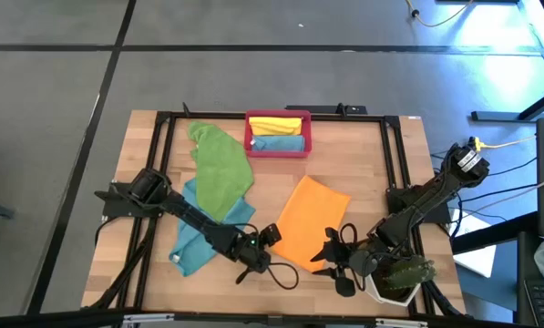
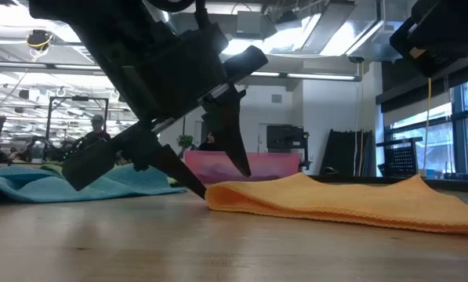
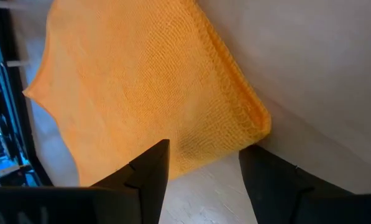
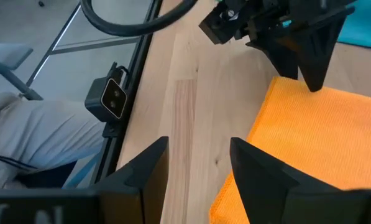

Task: Roll microfiber towels into tight, uniform cylinder then place into a basket
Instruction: Fold the orange microfiber towel

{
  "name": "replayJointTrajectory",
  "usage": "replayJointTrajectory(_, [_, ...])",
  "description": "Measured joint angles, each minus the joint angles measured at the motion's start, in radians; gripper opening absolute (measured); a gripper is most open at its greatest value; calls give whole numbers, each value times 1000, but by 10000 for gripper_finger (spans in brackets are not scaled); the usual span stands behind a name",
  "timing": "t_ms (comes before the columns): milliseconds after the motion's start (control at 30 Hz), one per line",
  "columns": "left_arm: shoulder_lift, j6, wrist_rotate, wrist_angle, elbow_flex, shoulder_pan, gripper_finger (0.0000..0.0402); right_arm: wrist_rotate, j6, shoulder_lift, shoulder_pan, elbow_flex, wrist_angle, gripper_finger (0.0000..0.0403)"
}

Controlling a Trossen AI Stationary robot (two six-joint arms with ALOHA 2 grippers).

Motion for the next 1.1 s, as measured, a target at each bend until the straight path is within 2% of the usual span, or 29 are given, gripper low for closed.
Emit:
replayJointTrajectory(167, [0, 33, 16, -1, 0, -2, 166, 0, 30, 0, 0, 0, 0, 172])
replayJointTrajectory(500, [0, 64, 100, 4, 0, -22, 95, -35, 46, 0, 0, 0, 1, 172])
replayJointTrajectory(800, [0, 64, 228, 48, 0, -14, 8, -39, -5, 1, 26, -1, 145, 172])
replayJointTrajectory(900, [0, 50, 246, 49, 0, -6, 5, -39, -60, 2, 48, -1, 137, 172])
replayJointTrajectory(1100, [-2, 20, 294, 49, 0, 17, 1, -38, -62, 76, 52, -1, 129, 172])
